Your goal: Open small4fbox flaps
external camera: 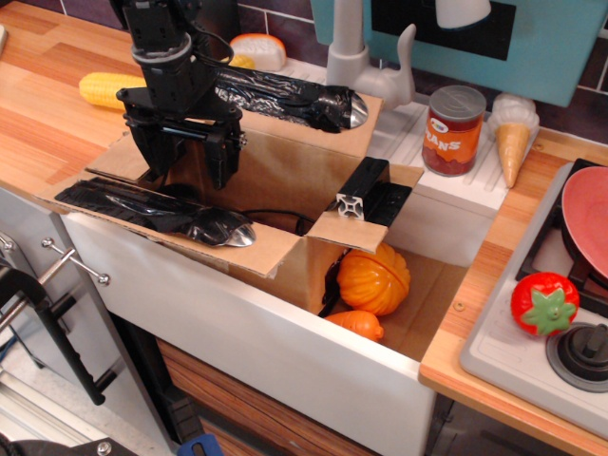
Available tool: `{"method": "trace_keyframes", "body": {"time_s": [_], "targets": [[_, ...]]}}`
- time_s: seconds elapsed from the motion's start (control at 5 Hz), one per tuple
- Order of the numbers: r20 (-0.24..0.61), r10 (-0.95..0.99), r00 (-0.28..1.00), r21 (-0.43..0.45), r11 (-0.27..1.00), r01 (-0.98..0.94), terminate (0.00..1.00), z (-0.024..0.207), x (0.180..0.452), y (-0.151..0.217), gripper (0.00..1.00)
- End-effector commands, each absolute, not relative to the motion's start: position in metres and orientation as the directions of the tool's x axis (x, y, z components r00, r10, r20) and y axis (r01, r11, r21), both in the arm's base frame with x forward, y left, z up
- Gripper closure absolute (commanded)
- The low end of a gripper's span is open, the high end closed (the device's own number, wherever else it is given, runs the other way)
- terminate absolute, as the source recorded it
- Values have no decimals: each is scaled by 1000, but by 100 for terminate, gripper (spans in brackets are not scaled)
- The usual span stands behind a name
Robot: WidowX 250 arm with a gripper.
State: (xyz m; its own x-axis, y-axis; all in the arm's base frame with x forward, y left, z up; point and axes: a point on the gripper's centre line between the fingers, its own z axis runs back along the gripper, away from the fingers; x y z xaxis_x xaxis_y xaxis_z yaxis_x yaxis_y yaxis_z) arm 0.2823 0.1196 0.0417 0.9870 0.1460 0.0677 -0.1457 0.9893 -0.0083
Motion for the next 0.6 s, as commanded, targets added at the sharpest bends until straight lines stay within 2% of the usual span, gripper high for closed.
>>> {"method": "trace_keyframes", "body": {"time_s": [0.0,0.4], "targets": [[68,146,987,-8,989,-146,0,42,282,120,0],[81,148,986,7,989,-150,0,32,280,111,0]]}}
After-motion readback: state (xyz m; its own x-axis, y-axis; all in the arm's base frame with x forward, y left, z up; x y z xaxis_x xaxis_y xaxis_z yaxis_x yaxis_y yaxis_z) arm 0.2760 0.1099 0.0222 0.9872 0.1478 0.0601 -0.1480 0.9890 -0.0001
